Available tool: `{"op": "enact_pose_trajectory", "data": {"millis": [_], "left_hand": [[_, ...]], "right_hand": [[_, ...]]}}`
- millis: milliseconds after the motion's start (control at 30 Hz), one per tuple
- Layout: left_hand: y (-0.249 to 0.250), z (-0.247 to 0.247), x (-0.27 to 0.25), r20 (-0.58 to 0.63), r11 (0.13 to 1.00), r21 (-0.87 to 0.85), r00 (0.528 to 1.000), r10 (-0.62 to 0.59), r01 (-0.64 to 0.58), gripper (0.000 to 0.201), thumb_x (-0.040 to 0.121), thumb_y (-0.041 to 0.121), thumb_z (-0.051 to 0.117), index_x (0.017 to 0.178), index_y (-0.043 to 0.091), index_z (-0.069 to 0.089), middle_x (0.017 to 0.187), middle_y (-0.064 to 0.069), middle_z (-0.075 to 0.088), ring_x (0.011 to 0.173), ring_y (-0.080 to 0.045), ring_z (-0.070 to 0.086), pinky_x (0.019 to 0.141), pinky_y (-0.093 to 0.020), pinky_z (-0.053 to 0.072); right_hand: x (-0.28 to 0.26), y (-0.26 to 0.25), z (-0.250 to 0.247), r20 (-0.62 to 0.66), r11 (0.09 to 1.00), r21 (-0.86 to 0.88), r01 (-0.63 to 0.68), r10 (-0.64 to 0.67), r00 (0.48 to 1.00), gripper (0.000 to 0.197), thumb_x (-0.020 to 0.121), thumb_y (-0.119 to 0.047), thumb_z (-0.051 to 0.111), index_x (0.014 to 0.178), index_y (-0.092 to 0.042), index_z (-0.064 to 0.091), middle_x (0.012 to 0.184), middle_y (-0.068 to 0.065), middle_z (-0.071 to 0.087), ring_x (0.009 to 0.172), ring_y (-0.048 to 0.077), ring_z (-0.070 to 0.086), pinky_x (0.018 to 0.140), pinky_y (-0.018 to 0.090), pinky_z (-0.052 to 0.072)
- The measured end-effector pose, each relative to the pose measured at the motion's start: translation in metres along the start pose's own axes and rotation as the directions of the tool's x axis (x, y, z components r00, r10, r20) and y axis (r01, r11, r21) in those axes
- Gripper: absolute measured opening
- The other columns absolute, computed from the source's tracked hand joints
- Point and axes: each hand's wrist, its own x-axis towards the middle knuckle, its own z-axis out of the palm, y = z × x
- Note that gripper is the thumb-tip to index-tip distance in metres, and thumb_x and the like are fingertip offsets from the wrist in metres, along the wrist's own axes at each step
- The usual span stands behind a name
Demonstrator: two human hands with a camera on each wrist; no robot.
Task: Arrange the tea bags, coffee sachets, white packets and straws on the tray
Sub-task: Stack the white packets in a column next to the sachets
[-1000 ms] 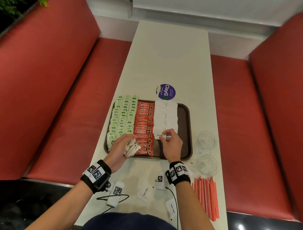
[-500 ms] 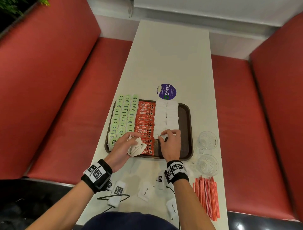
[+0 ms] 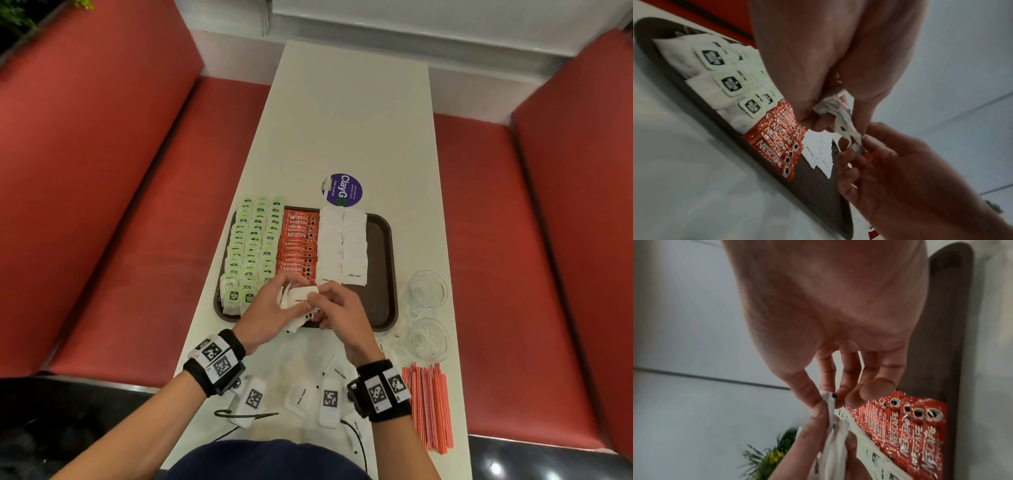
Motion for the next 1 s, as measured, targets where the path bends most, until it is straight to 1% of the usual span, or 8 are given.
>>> {"op": "enact_pose_trajectory", "data": {"millis": [133, 300, 400, 467, 600, 700, 867, 1000], "left_hand": [[-0.001, 0.001, 0.001, 0.032, 0.996, -0.048, 0.996, -0.077, 0.079, 0.038, 0.094, 0.04, 0.083, 0.127, 0.029, 0.067, 0.124, 0.003, 0.075, 0.118, -0.019, 0.07, 0.105, -0.047, 0.056], [-0.003, 0.001, 0.002, 0.001, 0.997, -0.068, 0.999, -0.039, 0.039, 0.019, 0.104, 0.028, 0.071, 0.102, 0.011, 0.062, 0.106, -0.007, 0.072, 0.098, -0.019, 0.065, 0.086, -0.035, 0.051], [-0.003, 0.005, 0.002, -0.003, 0.997, -0.061, 0.999, -0.052, 0.051, 0.017, 0.105, 0.027, 0.071, 0.1, 0.014, 0.061, 0.098, 0.002, 0.068, 0.092, -0.012, 0.062, 0.078, -0.028, 0.051], [-0.004, 0.007, 0.002, -0.016, 0.994, -0.077, 0.997, -0.074, 0.072, 0.012, 0.106, 0.027, 0.068, 0.098, 0.018, 0.064, 0.095, 0.011, 0.066, 0.089, -0.006, 0.06, 0.075, -0.025, 0.048], [-0.009, 0.007, 0.0, -0.045, 0.964, -0.216, 0.985, -0.167, 0.154, 0.014, 0.108, 0.029, 0.064, 0.102, 0.016, 0.065, 0.109, 0.007, 0.069, 0.102, -0.007, 0.064, 0.082, -0.019, 0.051], [-0.01, 0.006, -0.001, -0.03, 0.912, -0.321, 0.96, -0.278, 0.254, 0.014, 0.109, 0.029, 0.062, 0.104, 0.016, 0.066, 0.103, 0.003, 0.063, 0.096, -0.016, 0.062, 0.077, -0.03, 0.05], [-0.006, 0.001, -0.001, -0.002, 0.842, -0.431, 0.933, -0.361, 0.324, 0.019, 0.107, 0.007, 0.052, 0.121, 0.009, 0.065, 0.11, -0.004, 0.067, 0.099, -0.022, 0.065, 0.071, -0.031, 0.053], [-0.008, -0.003, -0.001, 0.005, 0.852, -0.415, 0.938, -0.347, 0.318, 0.03, 0.102, -0.003, 0.051, 0.124, 0.01, 0.065, 0.115, -0.003, 0.064, 0.104, -0.022, 0.064, 0.076, -0.034, 0.052]], "right_hand": [[-0.004, 0.003, -0.012, -0.042, 0.992, 0.122, 0.023, -0.018, 0.999, 0.016, 0.104, -0.026, 0.074, 0.105, -0.011, 0.069, 0.093, 0.015, 0.079, 0.079, 0.023, 0.071, 0.074, 0.034, 0.057], [-0.008, 0.005, -0.023, -0.04, 0.988, 0.111, 0.106, -0.102, 0.994, 0.019, 0.099, -0.017, 0.082, 0.113, -0.01, 0.073, 0.096, 0.019, 0.079, 0.081, 0.027, 0.074, 0.083, 0.036, 0.065], [-0.006, 0.009, -0.027, -0.043, 0.992, 0.045, 0.12, -0.118, 0.992, 0.02, 0.098, -0.015, 0.082, 0.116, -0.014, 0.073, 0.097, 0.012, 0.081, 0.085, 0.026, 0.076, 0.086, 0.039, 0.066], [0.0, 0.012, -0.033, -0.144, 0.992, -0.024, 0.124, -0.126, 0.982, 0.021, 0.099, -0.017, 0.081, 0.116, -0.022, 0.071, 0.095, 0.004, 0.082, 0.086, 0.021, 0.077, 0.087, 0.038, 0.065], [0.018, 0.025, -0.052, -0.495, 0.973, -0.202, 0.113, -0.201, 0.845, 0.022, 0.098, -0.019, 0.08, 0.112, -0.03, 0.066, 0.093, -0.006, 0.079, 0.086, 0.01, 0.076, 0.086, 0.032, 0.062], [0.033, 0.035, -0.064, -0.586, 0.961, -0.261, 0.086, -0.228, 0.778, 0.021, 0.1, -0.014, 0.076, 0.114, -0.022, 0.063, 0.099, -0.004, 0.075, 0.092, 0.007, 0.072, 0.087, 0.032, 0.062], [0.055, 0.051, -0.071, -0.542, 0.942, -0.336, -0.003, -0.191, 0.818, 0.022, 0.1, -0.01, 0.076, 0.115, -0.019, 0.062, 0.098, -0.004, 0.073, 0.091, 0.009, 0.07, 0.09, 0.035, 0.06], [0.065, 0.057, -0.068, -0.5, 0.895, -0.443, -0.051, -0.2, 0.843, 0.02, 0.101, -0.012, 0.074, 0.113, -0.019, 0.06, 0.096, -0.005, 0.072, 0.091, 0.017, 0.07, 0.088, 0.038, 0.059]]}}
